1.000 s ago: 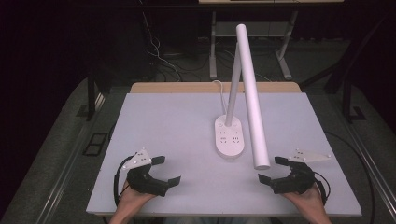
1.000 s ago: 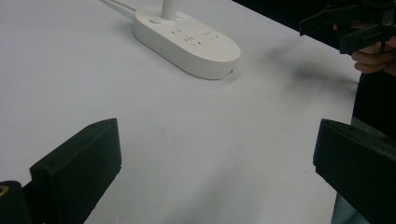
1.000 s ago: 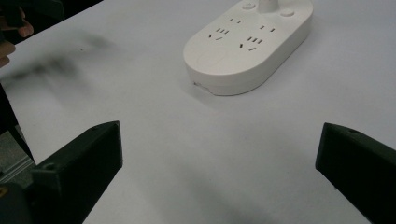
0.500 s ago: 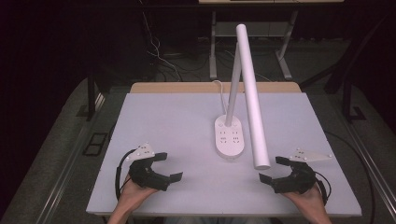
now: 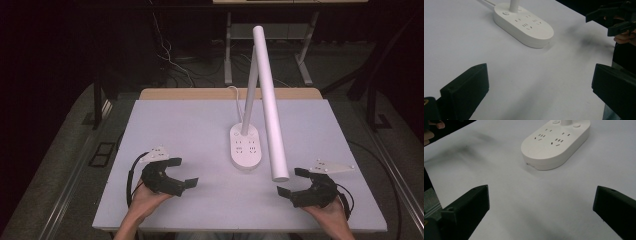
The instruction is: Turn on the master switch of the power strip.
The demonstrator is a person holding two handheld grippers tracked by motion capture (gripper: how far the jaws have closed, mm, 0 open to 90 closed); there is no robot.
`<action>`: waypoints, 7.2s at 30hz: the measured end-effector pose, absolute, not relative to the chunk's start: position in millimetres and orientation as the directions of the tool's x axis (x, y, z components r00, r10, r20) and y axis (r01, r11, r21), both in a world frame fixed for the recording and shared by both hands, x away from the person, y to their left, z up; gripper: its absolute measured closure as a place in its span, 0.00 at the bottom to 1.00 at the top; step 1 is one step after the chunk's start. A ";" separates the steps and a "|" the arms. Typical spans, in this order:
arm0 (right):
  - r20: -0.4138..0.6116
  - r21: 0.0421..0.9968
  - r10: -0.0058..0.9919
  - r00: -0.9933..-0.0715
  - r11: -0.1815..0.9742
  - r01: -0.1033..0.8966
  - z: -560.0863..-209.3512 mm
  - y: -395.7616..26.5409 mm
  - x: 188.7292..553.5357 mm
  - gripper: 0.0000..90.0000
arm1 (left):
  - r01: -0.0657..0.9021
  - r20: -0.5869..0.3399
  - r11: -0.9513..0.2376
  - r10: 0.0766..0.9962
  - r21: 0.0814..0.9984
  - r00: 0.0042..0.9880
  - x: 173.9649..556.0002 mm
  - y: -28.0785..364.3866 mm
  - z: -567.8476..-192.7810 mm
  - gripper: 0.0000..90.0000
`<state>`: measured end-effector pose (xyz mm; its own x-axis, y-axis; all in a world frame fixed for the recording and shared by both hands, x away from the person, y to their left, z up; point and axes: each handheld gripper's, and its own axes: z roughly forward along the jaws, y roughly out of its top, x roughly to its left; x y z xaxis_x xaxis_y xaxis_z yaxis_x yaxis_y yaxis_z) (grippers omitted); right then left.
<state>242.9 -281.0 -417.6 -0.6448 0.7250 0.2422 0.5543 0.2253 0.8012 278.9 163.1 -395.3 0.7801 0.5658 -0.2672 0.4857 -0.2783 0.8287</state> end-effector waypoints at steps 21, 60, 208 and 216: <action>0.233 0.799 0.723 -0.650 0.239 0.552 -418.3 -280.9 243.0 0.00 | 0.466 -0.234 -0.352 0.535 0.812 0.812 306.2 140.5 -373.0 0.01; 0.231 0.799 0.728 -0.645 0.236 0.553 -417.9 -282.9 242.4 0.00 | 0.471 -0.210 -0.447 0.517 0.761 0.830 360.0 103.1 -366.8 0.02; 0.226 0.788 0.716 -0.660 0.264 0.556 -418.9 -285.4 241.9 0.00 | 0.613 -0.304 -0.371 0.621 0.698 0.722 466.4 16.8 -428.4 1.00; 0.230 0.790 0.716 -0.660 0.259 0.556 -418.3 -285.3 241.4 0.00 | 0.594 -0.234 -0.414 0.649 0.689 0.724 462.0 8.3 -424.3 1.00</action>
<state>241.4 -285.3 -418.3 -0.6597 0.7156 0.2296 0.5562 0.2594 0.7895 462.0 8.3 -424.3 0.7240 0.6488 -0.2343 0.5943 -0.4143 0.6893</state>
